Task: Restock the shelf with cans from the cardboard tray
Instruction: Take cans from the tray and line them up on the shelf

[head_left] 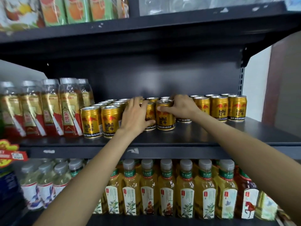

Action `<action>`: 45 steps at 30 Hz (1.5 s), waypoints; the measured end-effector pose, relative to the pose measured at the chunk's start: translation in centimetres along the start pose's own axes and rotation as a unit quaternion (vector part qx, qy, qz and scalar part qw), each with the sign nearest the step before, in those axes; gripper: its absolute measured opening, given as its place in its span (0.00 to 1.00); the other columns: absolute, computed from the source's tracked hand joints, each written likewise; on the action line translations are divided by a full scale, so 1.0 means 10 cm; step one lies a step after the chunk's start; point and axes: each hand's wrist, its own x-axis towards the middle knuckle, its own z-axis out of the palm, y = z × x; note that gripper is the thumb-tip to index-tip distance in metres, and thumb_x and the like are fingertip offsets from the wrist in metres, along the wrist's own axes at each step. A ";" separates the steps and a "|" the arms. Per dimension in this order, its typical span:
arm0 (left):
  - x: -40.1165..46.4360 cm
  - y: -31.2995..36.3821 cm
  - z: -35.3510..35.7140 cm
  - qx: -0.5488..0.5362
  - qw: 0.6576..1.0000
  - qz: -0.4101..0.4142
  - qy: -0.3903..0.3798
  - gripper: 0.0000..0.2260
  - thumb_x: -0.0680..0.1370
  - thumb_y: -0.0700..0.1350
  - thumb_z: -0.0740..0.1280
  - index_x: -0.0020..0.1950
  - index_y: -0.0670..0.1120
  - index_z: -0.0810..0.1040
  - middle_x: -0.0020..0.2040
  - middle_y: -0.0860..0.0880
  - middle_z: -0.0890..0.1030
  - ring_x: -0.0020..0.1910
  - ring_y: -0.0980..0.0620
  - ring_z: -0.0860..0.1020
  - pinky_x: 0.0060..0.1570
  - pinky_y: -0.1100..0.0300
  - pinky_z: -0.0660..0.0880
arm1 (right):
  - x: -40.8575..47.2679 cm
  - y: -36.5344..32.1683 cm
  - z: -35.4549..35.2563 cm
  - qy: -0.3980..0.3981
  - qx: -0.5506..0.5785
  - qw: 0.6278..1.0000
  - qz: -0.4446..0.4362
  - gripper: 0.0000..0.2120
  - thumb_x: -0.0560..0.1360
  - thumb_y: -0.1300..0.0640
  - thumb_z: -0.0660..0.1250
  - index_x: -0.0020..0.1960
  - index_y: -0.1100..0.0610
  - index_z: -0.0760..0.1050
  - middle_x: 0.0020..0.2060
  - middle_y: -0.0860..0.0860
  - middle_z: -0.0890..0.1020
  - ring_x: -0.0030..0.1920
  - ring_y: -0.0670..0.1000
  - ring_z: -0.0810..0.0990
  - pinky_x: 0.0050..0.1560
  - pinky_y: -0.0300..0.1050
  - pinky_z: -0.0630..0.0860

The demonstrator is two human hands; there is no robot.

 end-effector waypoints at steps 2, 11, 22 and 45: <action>-0.03 -0.06 0.01 0.065 0.996 0.066 0.020 0.35 0.71 0.58 0.70 0.72 0.44 0.62 0.70 0.44 0.66 0.70 0.45 0.63 0.70 0.52 0.59 | 0.02 0.01 0.01 -0.006 -0.003 1.000 -0.014 0.27 0.69 0.35 0.65 0.44 0.61 0.76 0.38 0.55 0.79 0.42 0.55 0.79 0.38 0.43 0.69; 0.21 -0.16 0.01 0.280 0.955 0.087 -0.052 0.33 0.72 0.57 0.69 0.67 0.39 0.62 0.62 0.42 0.74 0.61 0.45 0.74 0.73 0.51 0.51 | 0.32 -0.18 0.11 -0.080 -0.036 0.989 -0.118 0.27 0.70 0.38 0.68 0.58 0.59 0.73 0.52 0.54 0.79 0.51 0.54 0.77 0.48 0.45 0.71; 0.22 -0.28 0.28 0.314 0.948 0.039 -0.036 0.27 0.72 0.51 0.69 0.65 0.39 0.67 0.56 0.43 0.77 0.55 0.46 0.76 0.62 0.54 0.68 | 0.60 0.12 0.38 -0.029 -0.209 0.949 -0.233 0.27 0.75 0.39 0.59 0.65 0.56 0.70 0.62 0.53 0.75 0.65 0.54 0.63 0.61 0.51 0.61; 0.32 -0.22 0.44 0.142 0.985 -0.014 -0.093 0.38 0.75 0.38 0.67 0.75 0.36 0.44 0.74 0.37 0.54 0.74 0.40 0.52 0.67 0.53 0.66 | 0.39 0.19 0.51 -0.023 -0.363 0.874 -0.323 0.29 0.79 0.41 0.51 0.76 0.50 0.48 0.76 0.56 0.52 0.76 0.55 0.53 0.74 0.57 0.44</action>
